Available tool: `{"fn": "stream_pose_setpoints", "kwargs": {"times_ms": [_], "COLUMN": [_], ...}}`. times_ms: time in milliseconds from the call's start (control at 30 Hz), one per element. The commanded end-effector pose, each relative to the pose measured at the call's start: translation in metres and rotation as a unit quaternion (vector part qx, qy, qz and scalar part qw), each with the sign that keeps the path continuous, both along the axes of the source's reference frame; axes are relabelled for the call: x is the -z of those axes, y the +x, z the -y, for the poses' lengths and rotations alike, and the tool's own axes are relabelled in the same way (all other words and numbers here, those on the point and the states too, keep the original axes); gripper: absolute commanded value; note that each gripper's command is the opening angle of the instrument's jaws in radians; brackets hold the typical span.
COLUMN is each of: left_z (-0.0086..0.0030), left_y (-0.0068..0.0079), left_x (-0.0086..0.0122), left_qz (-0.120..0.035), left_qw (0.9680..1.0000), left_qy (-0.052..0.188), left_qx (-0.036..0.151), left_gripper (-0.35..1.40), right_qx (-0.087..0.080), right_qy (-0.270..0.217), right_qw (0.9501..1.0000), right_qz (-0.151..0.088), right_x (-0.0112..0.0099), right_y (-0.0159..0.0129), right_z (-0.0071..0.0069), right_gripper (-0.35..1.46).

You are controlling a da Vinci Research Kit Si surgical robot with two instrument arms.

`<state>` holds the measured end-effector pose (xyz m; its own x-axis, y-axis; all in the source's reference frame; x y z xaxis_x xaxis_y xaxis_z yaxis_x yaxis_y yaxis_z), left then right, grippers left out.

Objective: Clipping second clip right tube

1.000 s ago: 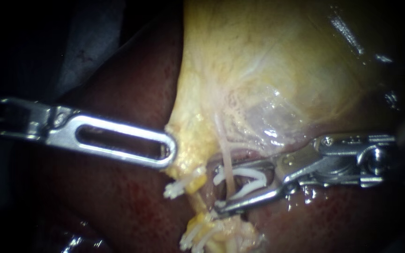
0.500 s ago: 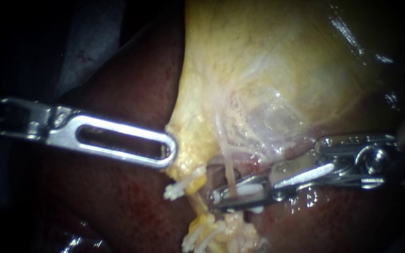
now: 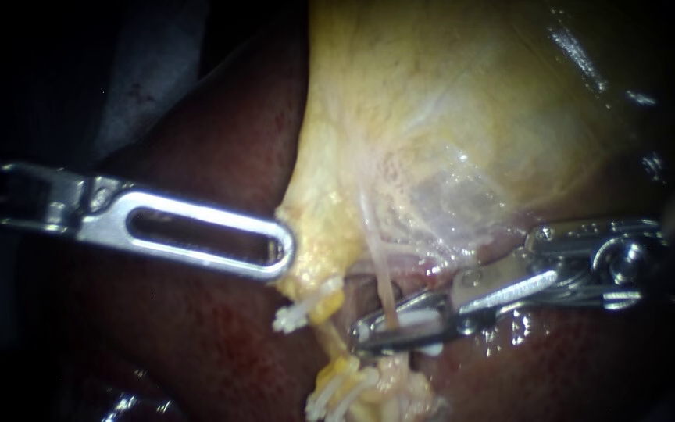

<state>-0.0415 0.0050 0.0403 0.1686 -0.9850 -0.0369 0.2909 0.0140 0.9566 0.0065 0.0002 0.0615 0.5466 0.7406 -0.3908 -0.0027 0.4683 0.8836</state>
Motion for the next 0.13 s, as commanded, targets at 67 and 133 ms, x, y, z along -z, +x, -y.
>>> {"fn": "stream_pose_setpoints", "kwargs": {"times_ms": [67, 133], "left_z": [0.0, 0.0], "left_y": [0.0, 0.0], "left_x": [0.0, -0.0001], "left_qz": [0.0, 0.0], "left_qw": [1.0, 1.0], "left_qy": [0.0, 0.0], "left_qx": [0.0, 0.0], "left_gripper": [-0.35, -0.35], "right_qx": [0.0, 0.0], "right_qy": [0.0, 0.0], "right_qw": [1.0, 1.0], "right_qz": [0.0, 0.0], "right_x": [0.0, 0.0], "right_y": [0.0, 0.0], "right_z": [0.0, 0.0], "right_gripper": [-0.22, -0.22]}}
